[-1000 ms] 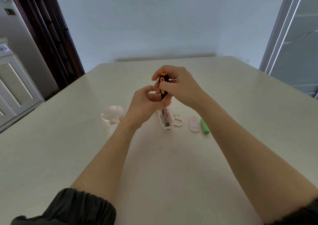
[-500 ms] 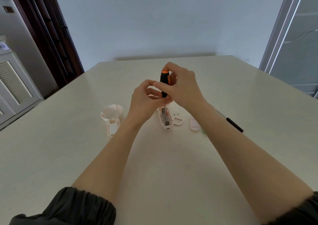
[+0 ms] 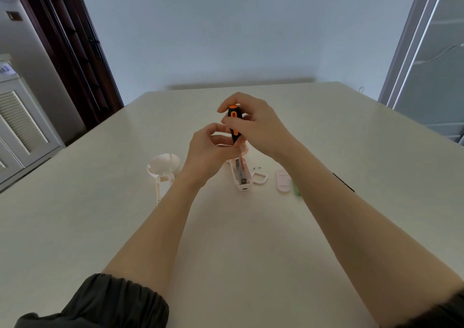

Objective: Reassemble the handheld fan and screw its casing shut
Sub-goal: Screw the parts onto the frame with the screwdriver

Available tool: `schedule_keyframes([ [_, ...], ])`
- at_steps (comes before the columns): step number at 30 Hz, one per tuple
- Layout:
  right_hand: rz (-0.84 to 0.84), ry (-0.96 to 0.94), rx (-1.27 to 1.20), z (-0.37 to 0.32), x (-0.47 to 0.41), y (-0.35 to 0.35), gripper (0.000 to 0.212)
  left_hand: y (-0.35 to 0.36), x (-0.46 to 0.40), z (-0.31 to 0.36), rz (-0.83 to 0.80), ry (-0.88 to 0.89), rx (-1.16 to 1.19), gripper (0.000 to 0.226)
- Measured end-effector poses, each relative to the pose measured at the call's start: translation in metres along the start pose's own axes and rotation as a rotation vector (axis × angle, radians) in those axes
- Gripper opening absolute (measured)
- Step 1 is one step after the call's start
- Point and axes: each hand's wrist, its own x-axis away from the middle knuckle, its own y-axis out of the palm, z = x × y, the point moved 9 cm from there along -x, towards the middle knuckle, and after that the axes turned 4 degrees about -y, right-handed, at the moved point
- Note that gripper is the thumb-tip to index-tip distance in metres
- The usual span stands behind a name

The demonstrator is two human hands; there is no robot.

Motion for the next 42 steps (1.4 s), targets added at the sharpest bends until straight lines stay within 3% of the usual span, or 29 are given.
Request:
schedule_keyframes([
  [5, -0.050, 0.030, -0.072, 0.001, 0.002, -0.002, 0.032, 0.001, 0.001, -0.002, -0.027, -0.011, 0.041, 0.029],
  [13, 0.136, -0.036, 0.119, 0.004, 0.003, -0.016, 0.017, 0.004, 0.004, 0.002, -0.022, 0.018, 0.031, 0.039],
  [18, 0.242, -0.053, 0.256, 0.006, 0.001, -0.019, 0.028, 0.004, 0.003, 0.007, 0.013, 0.073, -0.023, 0.035],
  [24, 0.302, -0.046, 0.186, 0.011, 0.003, -0.020, 0.038, 0.004, 0.002, 0.006, -0.010, 0.057, -0.009, 0.035],
  [27, 0.252, -0.037, 0.164, 0.011, 0.003, -0.016, 0.034, 0.005, 0.002, 0.005, -0.021, 0.050, -0.006, 0.036],
  [32, 0.041, 0.026, 0.028, 0.007, -0.001, -0.005, 0.007, 0.004, 0.001, 0.002, -0.028, 0.036, 0.007, 0.035],
  [36, -0.099, 0.097, -0.172, 0.007, 0.000, -0.001, 0.027, 0.005, 0.001, 0.000, -0.033, 0.017, 0.011, 0.031],
  [42, 0.028, 0.032, 0.023, 0.006, 0.000, -0.012, 0.013, 0.010, 0.002, -0.002, -0.070, 0.020, 0.045, 0.029],
])
